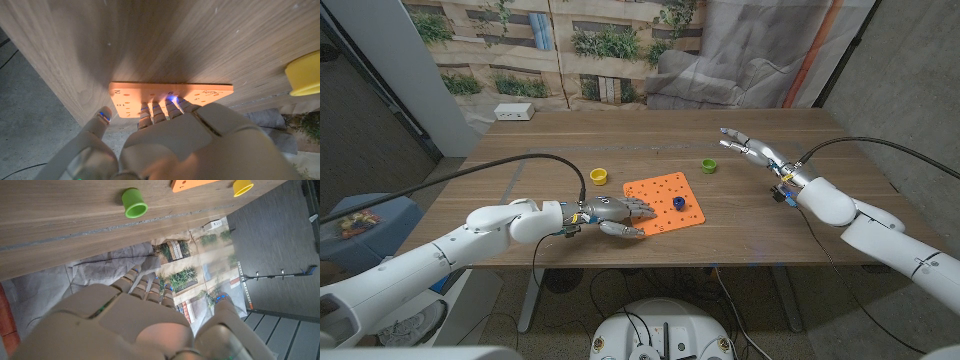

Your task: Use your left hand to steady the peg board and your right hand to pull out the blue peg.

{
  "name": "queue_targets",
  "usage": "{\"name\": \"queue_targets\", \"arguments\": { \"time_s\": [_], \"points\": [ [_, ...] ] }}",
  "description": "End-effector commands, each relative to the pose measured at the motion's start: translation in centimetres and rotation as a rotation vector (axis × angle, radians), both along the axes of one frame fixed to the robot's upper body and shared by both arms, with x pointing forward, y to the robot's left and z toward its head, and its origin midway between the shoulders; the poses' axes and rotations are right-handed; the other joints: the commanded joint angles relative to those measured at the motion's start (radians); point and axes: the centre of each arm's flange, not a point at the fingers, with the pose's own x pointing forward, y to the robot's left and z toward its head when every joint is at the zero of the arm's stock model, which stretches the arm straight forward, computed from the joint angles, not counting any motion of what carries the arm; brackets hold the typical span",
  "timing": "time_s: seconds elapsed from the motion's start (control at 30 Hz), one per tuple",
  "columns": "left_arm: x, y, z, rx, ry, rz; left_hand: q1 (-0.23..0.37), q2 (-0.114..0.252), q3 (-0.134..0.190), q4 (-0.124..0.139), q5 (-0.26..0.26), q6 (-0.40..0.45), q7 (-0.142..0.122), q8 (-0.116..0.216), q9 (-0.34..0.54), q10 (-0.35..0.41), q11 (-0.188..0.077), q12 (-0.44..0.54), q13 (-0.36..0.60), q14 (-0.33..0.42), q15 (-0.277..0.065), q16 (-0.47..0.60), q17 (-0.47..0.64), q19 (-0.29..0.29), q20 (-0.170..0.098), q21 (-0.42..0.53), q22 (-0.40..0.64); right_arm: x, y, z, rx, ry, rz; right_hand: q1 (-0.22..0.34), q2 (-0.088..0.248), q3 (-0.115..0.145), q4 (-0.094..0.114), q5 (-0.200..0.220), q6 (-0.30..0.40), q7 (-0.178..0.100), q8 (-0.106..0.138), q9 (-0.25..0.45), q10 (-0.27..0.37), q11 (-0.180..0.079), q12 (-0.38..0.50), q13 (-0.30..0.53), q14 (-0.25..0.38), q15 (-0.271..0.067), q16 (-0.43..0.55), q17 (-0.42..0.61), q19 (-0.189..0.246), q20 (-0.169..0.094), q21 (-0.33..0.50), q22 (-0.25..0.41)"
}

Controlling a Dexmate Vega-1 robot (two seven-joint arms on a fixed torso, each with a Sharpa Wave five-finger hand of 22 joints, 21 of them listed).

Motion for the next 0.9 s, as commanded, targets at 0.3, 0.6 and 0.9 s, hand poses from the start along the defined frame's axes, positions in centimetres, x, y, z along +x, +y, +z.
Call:
{"name": "queue_targets", "arguments": {
  "time_s": [0.3,0.6,0.9],
  "points": [
    [0.3,-0.1,0.3,0.005,0.001,0.004,0.014,0.076,0.007,-0.004,0.001,0.008,0.001,0.003,0.003,0.009,-0.004,0.001,0.005,0.006,-0.096,0.006,0.004,0.003,-0.175,0.003,0.003,-2.2,1.7,0.9,-0.331,-0.014,-0.033,0.019,-0.015,0.007,-0.030,-0.004,-0.028,-0.031,-0.003,0.005,-0.010,-0.016,0.001,0.003,-0.001,-0.012,0.002,-0.004,0.014,0.037,0.012,0.004],
    [0.4,-0.1,0.5,0.013,0.001,0.002,0.016,0.079,0.010,-0.006,0.001,0.007,0.001,0.002,0.003,0.009,-0.002,0.001,0.005,0.006,-0.097,0.006,0.004,0.004,-0.175,0.002,0.003,-3.1,2.2,2.1,-0.471,-0.003,-0.027,0.064,-0.018,0.023,-0.071,-0.007,-0.047,-0.030,0.003,0.008,-0.043,0.003,-0.005,0.005,-0.020,0.028,-0.001,-0.009,0.020,0.046,0.013,0.005],
    [0.5,-0.3,0.5,0.021,0.000,-0.002,0.020,0.082,0.014,-0.010,0.001,0.007,0.001,0.002,0.003,0.009,-0.003,0.000,0.005,0.006,-0.096,0.005,0.004,0.005,-0.175,0.002,0.003,-3.7,3.6,2.0,-0.624,0.024,-0.084,0.119,-0.044,0.035,-0.113,-0.004,-0.064,-0.058,0.009,0.010,-0.090,0.015,-0.009,0.009,-0.046,0.065,-0.003,-0.010,0.023,0.070,0.013,0.005]
  ]
}}
